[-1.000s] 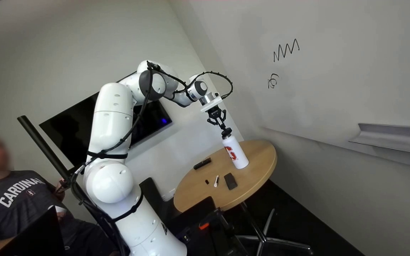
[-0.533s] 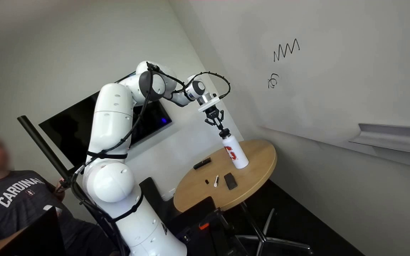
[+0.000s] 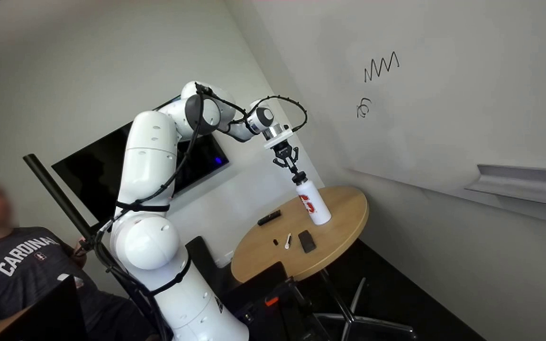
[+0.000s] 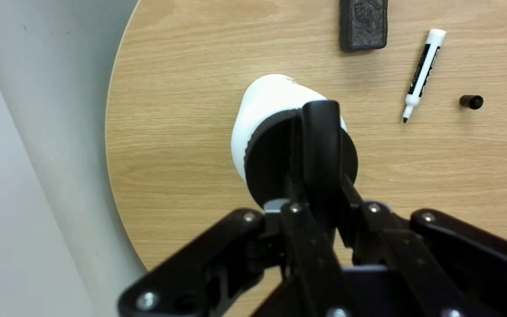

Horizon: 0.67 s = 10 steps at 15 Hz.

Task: Pick up the black lid from the table and put it on the white bottle.

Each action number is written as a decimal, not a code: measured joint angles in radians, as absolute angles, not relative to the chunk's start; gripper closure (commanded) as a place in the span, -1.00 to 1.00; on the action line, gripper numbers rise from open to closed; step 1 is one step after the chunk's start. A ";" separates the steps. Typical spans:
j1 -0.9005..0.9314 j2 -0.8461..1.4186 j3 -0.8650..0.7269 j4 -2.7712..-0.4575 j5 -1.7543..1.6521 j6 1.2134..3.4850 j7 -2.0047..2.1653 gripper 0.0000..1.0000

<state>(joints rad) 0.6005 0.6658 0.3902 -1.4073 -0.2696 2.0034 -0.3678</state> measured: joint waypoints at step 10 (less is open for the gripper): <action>0.615 0.648 0.390 -1.401 -0.270 2.003 -0.368 -1.00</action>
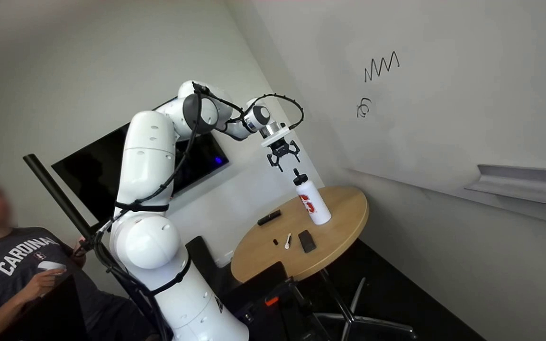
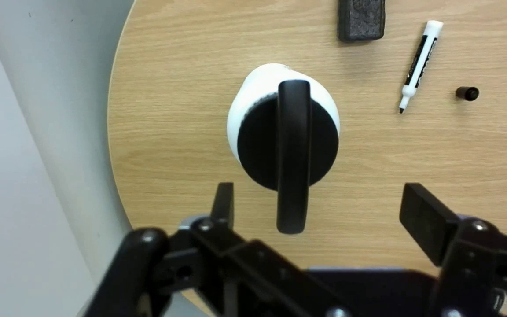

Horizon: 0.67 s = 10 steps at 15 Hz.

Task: Pick up the black lid from the table and put it on the white bottle.

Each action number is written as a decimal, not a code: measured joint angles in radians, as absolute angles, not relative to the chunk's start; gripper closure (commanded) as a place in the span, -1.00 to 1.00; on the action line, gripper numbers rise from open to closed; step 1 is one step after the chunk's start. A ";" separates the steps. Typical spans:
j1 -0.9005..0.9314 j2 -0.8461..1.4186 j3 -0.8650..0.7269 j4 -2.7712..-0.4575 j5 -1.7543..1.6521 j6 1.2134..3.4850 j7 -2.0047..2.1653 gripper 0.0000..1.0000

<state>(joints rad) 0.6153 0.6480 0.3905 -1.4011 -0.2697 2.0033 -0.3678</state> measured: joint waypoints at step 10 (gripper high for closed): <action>0.579 0.436 0.389 -1.467 -0.266 1.939 -0.368 -1.00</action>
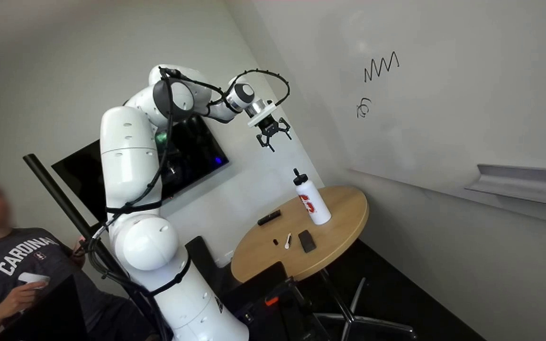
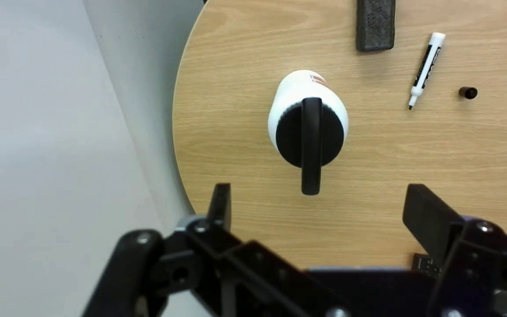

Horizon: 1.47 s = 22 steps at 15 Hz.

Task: Pick up the black lid from the table and put it on the white bottle.

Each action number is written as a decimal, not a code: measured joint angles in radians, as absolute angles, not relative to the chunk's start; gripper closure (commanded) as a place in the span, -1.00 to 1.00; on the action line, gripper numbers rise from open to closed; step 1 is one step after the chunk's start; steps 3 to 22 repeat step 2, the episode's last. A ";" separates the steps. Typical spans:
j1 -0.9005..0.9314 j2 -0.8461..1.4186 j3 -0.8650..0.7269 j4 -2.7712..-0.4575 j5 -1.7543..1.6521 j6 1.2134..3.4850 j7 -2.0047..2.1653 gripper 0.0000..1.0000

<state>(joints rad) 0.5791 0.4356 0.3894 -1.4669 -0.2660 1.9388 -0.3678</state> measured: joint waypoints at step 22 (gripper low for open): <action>0.561 0.404 0.390 -1.496 -0.261 1.939 -0.368 -1.00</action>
